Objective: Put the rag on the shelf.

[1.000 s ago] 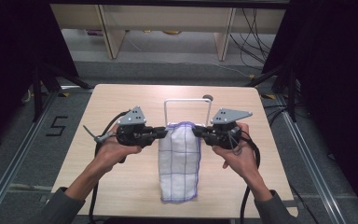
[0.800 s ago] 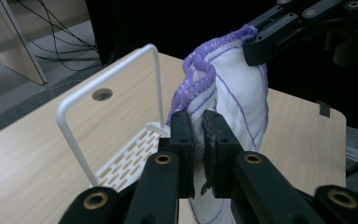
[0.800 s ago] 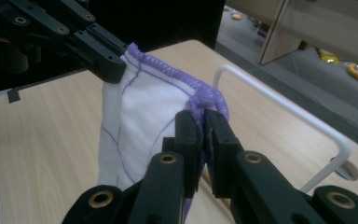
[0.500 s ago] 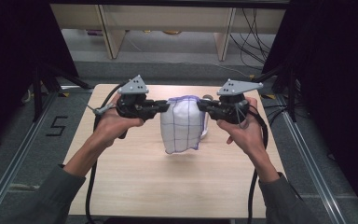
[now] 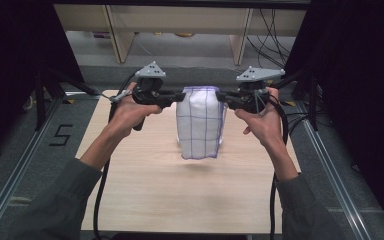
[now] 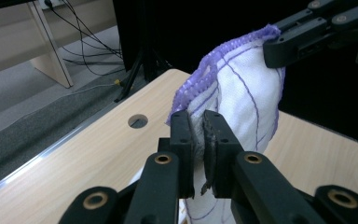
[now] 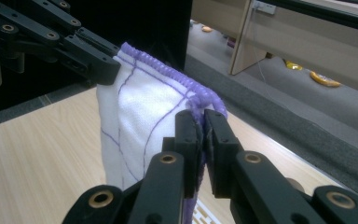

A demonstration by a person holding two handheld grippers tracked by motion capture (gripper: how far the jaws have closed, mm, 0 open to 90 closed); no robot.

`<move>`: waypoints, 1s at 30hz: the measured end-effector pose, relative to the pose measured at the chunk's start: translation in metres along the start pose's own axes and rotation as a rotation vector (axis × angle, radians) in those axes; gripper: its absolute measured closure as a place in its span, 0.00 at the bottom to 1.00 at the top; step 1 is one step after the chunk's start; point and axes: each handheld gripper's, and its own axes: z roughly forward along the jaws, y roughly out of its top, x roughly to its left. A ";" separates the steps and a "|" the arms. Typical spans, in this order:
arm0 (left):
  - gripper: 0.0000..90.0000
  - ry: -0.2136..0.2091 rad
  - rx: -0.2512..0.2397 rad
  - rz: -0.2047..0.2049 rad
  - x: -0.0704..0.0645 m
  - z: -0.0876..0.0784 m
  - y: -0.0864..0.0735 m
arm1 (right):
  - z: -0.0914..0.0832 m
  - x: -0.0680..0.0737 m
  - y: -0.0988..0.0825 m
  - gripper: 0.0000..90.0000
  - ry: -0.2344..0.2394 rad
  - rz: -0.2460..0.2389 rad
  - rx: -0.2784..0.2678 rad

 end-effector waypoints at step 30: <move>0.92 0.098 -0.002 -0.045 0.048 0.035 0.053 | 0.030 -0.049 0.058 0.94 -0.077 0.087 0.001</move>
